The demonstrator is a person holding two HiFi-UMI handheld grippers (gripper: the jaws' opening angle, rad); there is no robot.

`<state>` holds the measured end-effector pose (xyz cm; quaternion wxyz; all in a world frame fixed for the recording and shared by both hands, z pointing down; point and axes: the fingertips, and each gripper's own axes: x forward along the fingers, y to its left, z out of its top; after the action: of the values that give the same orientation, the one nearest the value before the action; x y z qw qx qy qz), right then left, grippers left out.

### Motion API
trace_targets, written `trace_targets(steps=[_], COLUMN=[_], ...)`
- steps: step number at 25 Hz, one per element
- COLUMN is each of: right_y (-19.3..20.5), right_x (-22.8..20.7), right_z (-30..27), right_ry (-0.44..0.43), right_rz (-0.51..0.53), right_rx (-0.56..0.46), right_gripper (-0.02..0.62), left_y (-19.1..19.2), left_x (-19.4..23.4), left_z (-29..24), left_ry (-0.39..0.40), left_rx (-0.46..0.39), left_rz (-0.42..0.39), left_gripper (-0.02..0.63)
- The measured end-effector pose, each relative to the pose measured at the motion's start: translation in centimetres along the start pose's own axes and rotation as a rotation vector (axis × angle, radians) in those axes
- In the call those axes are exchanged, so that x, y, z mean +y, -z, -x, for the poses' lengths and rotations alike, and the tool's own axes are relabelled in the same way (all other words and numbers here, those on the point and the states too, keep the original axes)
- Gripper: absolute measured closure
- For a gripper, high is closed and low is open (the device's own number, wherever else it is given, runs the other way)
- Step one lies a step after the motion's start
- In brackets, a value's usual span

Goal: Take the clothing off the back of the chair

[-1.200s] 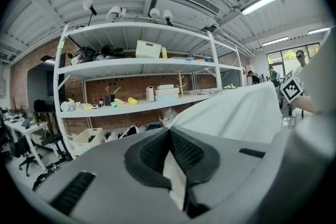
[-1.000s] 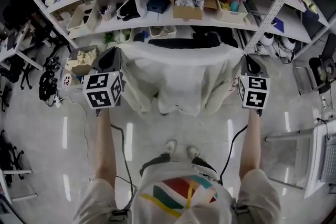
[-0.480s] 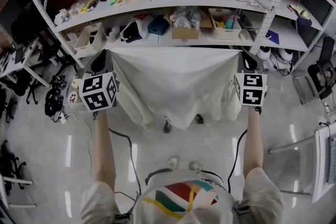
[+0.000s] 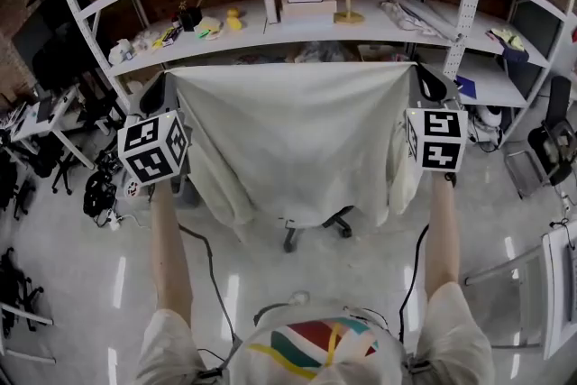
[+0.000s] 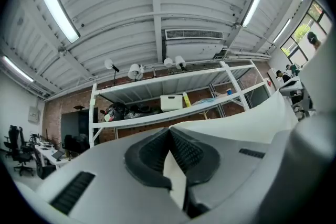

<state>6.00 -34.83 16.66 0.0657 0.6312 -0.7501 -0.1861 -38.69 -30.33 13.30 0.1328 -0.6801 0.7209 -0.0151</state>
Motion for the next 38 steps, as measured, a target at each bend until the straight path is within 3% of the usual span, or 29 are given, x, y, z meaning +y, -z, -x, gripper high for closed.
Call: trace_targets(steps=[10,20,30,38], right_y=[-13.0,-24.6,-30.7,-32.1], right_x=[-2.7,-3.7,-7.3,-7.6], right_z=[2.8,6.2,10.6,12.8], right_ry=[0.005,-0.052,-0.068,-0.105], right_rz=[0.066,0.063,0.060,0.043], right_rx=[-0.241,-0.458,-0.607,-0.666], right_gripper=[0.591,0.591,0.591,0.591], left_y=[-11.1,-21.0,-28.4,-30.0], left_x=[3.1,-0.7,-0.8,-3.3], left_z=[4.9,8.6,14.6,16.2], left_ry=[-0.091,-0.097,-0.162,-0.149], left_rx=[-0.162,-0.294,-0.380,-0.404], left_rz=[-0.063,-0.048,-0.106,-0.122], left_gripper=[0.594,0.594,0.594,0.594])
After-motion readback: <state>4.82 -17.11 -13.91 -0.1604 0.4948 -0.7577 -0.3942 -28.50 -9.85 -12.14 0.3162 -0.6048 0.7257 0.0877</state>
